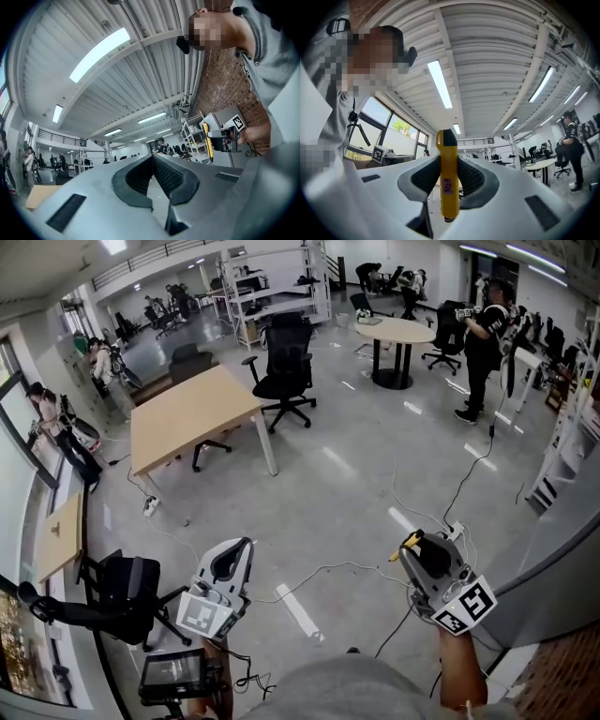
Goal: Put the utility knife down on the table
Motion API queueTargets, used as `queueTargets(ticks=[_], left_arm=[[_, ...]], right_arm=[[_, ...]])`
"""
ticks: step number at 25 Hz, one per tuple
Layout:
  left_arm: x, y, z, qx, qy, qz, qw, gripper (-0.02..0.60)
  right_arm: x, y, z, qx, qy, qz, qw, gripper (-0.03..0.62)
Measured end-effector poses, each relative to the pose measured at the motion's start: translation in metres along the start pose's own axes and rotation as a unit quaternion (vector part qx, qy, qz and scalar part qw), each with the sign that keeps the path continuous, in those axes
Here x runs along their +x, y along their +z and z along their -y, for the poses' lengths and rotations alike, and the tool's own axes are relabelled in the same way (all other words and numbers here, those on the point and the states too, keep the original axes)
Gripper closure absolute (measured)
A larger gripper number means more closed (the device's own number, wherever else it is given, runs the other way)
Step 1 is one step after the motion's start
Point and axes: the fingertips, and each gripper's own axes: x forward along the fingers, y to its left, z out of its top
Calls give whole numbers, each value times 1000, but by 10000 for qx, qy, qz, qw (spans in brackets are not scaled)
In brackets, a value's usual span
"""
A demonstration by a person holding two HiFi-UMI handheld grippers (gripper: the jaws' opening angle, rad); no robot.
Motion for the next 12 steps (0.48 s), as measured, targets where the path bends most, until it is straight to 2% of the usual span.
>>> queueTargets(ticks=[5, 12], left_arm=[[36, -4, 8, 11, 3, -104, 9999, 575], [78, -28, -9, -10, -84, -328, 9994, 575]], right_arm=[[2, -4, 34, -64, 76, -34, 9999, 477], [25, -25, 73, 28, 11, -130, 9999, 477]])
